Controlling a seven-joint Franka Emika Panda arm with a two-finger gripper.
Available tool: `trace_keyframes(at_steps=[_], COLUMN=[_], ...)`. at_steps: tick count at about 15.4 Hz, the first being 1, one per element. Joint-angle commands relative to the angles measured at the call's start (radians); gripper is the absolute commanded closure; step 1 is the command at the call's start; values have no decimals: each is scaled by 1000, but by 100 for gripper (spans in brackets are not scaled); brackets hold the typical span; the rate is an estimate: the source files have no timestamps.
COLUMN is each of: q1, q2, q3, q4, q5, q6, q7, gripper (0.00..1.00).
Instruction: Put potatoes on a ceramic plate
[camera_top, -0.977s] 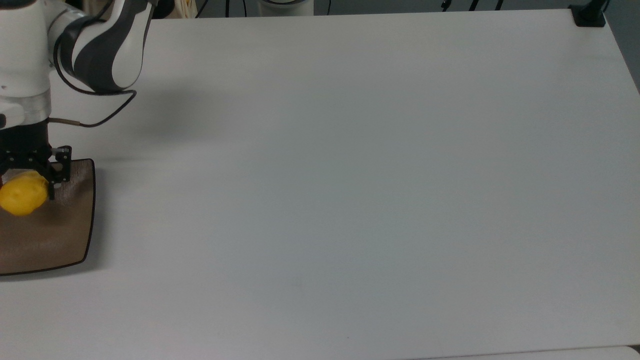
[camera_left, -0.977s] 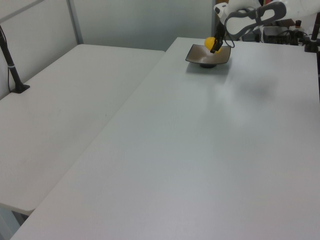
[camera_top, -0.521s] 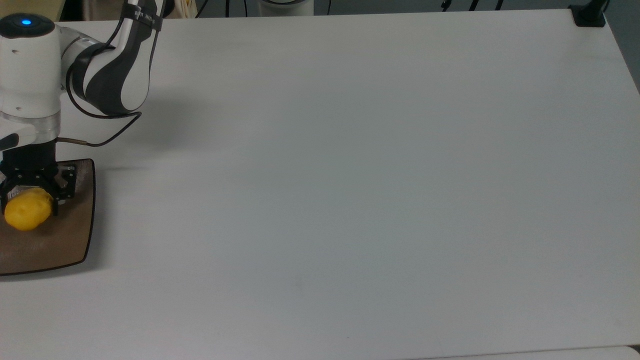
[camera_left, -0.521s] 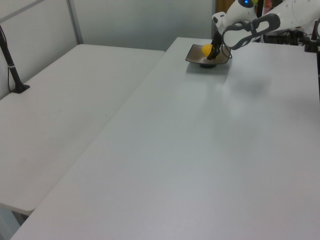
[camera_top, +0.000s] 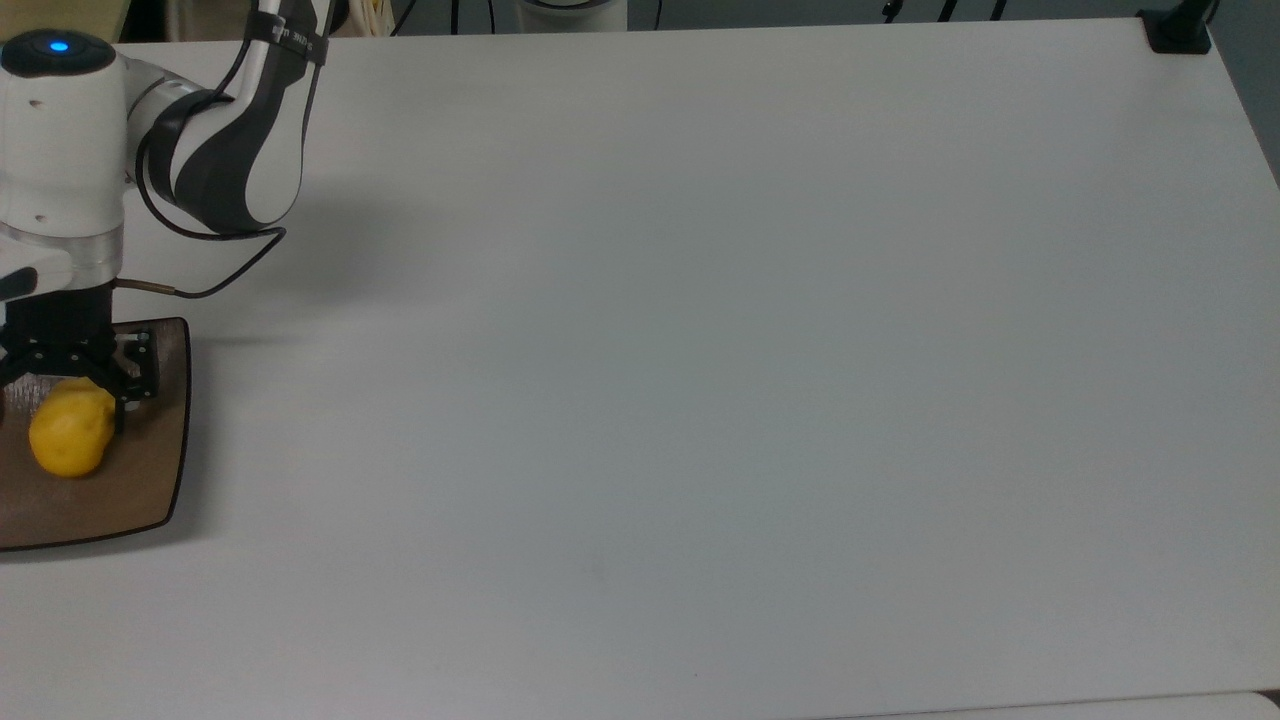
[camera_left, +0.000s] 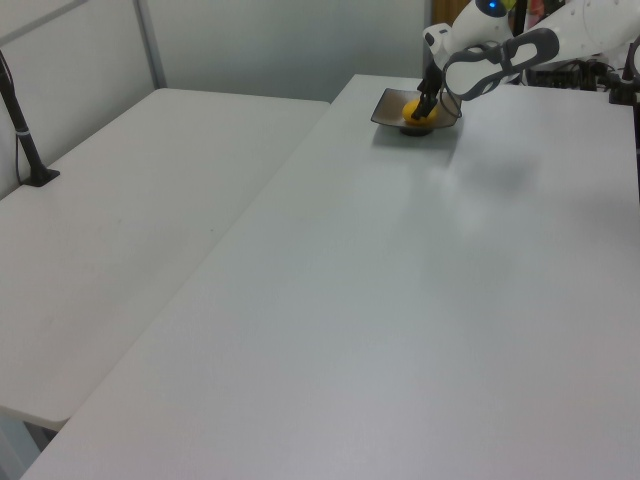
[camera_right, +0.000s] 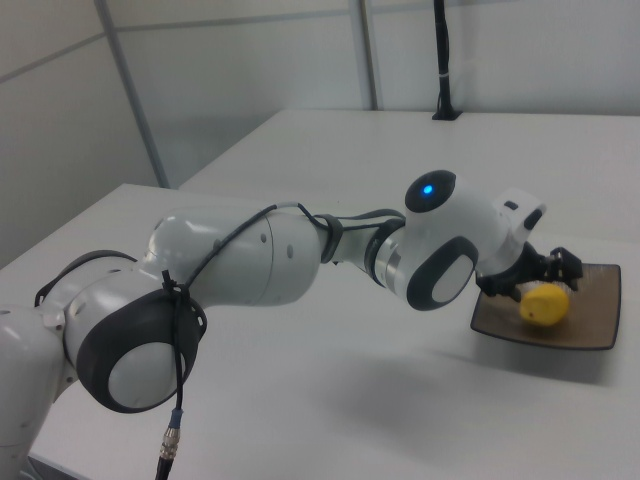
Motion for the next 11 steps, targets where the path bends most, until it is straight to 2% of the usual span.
trace_keyframes(at_steps=[1, 3, 5, 7, 11], q1=[9, 15, 16, 38, 90], q2=[-143, -237, -341, -459, -635], q3=[14, 20, 20, 20, 20], q4=[-99, -183, -243, -246, -248], q5=[22, 20, 20, 20, 22], q6=[-6, -13, -119, -374, -740], q7=[52, 113, 159, 195, 311], gripper=[0, 0, 0, 0, 0])
